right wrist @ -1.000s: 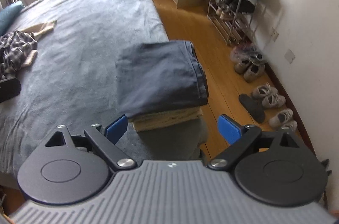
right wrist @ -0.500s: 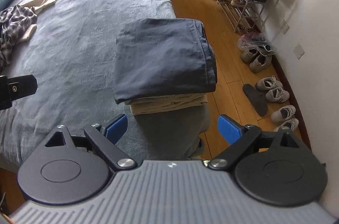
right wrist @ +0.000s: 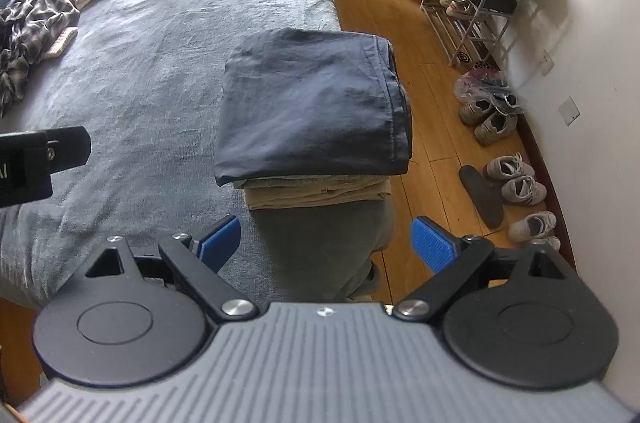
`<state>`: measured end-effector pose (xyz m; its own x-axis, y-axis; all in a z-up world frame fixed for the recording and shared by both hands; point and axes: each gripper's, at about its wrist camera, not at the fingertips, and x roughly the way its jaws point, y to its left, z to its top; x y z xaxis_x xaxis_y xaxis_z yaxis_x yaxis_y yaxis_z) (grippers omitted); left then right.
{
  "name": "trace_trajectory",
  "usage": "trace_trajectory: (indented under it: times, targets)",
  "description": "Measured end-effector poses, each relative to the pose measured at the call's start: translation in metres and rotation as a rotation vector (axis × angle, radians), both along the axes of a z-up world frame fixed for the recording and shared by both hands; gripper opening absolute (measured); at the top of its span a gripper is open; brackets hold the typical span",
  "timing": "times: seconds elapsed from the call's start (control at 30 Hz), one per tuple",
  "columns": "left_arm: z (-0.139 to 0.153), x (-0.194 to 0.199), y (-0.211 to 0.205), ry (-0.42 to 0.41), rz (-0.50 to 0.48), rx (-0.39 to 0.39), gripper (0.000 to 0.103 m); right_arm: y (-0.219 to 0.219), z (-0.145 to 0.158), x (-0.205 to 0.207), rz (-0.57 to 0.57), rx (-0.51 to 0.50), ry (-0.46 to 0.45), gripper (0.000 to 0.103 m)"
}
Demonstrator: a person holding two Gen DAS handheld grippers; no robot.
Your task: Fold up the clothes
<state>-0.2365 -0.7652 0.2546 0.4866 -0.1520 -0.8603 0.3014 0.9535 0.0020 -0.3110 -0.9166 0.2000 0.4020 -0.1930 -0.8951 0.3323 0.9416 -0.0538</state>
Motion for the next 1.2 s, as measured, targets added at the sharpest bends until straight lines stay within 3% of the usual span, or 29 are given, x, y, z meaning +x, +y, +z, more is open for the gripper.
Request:
trace_trajectory:
  times: [1.2]
  targets:
    - [-0.014,0.011,-0.014,0.054,0.010,-0.007,0.103,-0.014,-0.004,0.010,-0.008,-0.005,0.019,0.092]
